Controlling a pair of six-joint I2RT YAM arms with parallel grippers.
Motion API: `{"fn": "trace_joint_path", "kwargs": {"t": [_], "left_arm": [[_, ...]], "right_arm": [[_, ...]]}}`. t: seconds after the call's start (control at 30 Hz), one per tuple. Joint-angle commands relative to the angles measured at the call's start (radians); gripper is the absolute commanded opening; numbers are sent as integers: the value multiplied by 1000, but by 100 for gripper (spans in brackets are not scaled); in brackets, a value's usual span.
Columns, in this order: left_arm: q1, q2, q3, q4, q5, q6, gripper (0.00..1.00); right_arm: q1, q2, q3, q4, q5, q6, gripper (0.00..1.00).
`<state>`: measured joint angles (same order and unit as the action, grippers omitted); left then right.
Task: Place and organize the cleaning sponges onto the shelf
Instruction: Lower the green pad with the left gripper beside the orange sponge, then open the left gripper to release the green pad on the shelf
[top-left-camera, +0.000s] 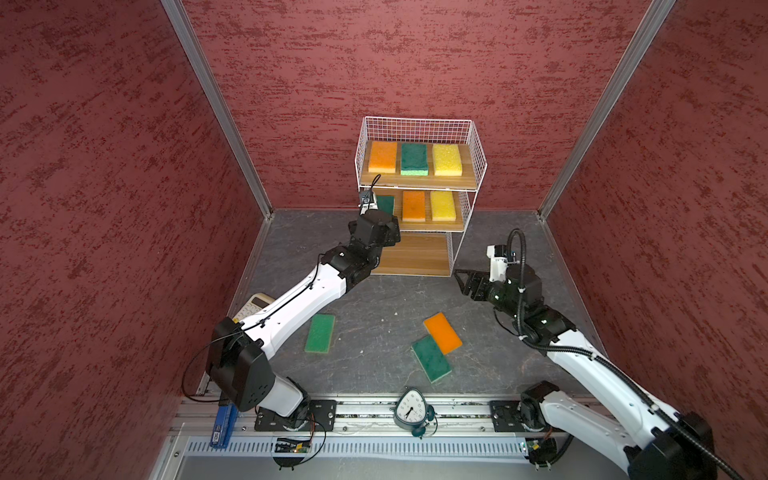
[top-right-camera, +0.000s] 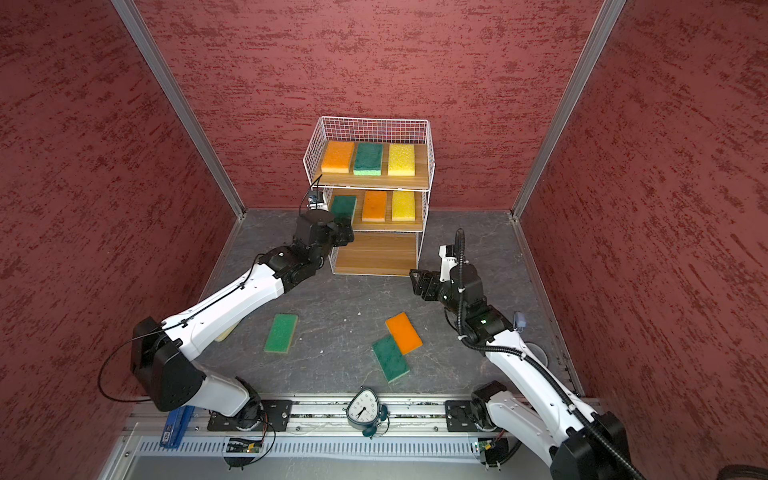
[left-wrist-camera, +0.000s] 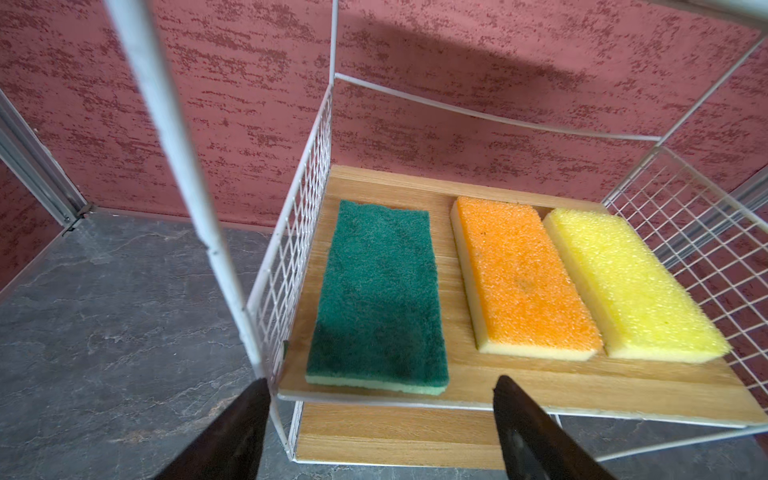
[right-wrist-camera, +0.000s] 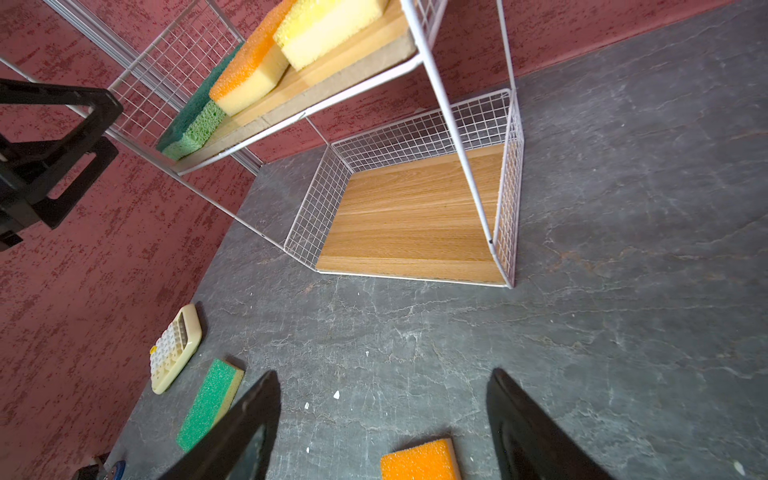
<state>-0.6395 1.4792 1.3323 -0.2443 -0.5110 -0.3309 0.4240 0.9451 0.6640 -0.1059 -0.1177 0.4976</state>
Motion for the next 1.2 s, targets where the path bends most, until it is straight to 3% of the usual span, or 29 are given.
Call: {"fn": "trace_joint_path", "kwargs": {"t": [0.0,0.33,0.5,0.67,1.17], "left_arm": [[4,-32,-19,-8,41,-27,80],[30,-99,-80,-28,207,-121,55],[61,-107,-99,-12,262,-159,25],[84,-93,-97,-9,301,-195,10],[50,-54,-135,69,230,-156,3]], "right_arm": [[9,-23,-10,-6,27,0,79],[10,-29,-3,-9,17,-2,79],[10,-34,-3,-9,13,-2,79],[10,-42,-4,-11,12,-5,79],[10,-50,-23,3,15,-21,79]]}}
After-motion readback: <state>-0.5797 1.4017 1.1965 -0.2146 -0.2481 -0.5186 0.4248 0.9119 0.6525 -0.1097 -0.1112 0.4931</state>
